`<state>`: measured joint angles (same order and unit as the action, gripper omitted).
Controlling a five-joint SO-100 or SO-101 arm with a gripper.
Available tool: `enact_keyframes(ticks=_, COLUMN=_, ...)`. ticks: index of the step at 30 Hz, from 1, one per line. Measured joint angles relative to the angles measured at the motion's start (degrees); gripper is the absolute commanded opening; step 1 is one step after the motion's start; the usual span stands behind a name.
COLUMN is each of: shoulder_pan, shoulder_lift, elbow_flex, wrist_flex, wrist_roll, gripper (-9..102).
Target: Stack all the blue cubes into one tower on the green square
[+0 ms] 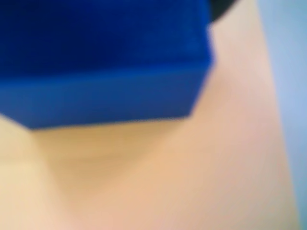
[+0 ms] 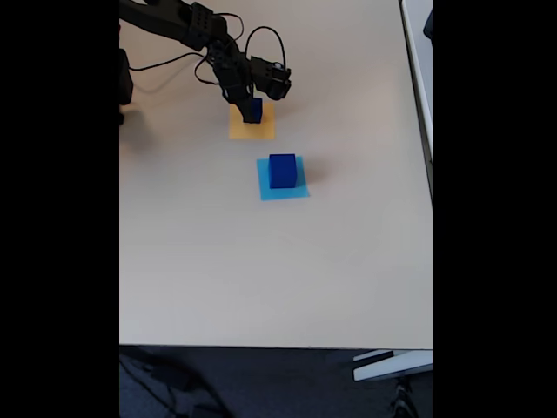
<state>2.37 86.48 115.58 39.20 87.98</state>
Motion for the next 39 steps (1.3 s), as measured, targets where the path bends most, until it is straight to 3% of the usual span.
enact_keyframes(ticks=20, shoulder_pan=0.0, shoulder_lift=0.1, elbow_flex=1.1, wrist_flex=-3.5, wrist_roll=-3.2, gripper=28)
enact_keyframes(ticks=28, shoulder_pan=0.0, shoulder_lift=0.1, elbow_flex=-6.4, wrist_flex=-3.4, wrist_roll=-10.6, gripper=29)
enact_keyframes(ticks=39, shoulder_pan=-1.9, shoulder_lift=0.1, elbow_flex=-22.9, wrist_flex=7.5, wrist_roll=-9.5, gripper=28)
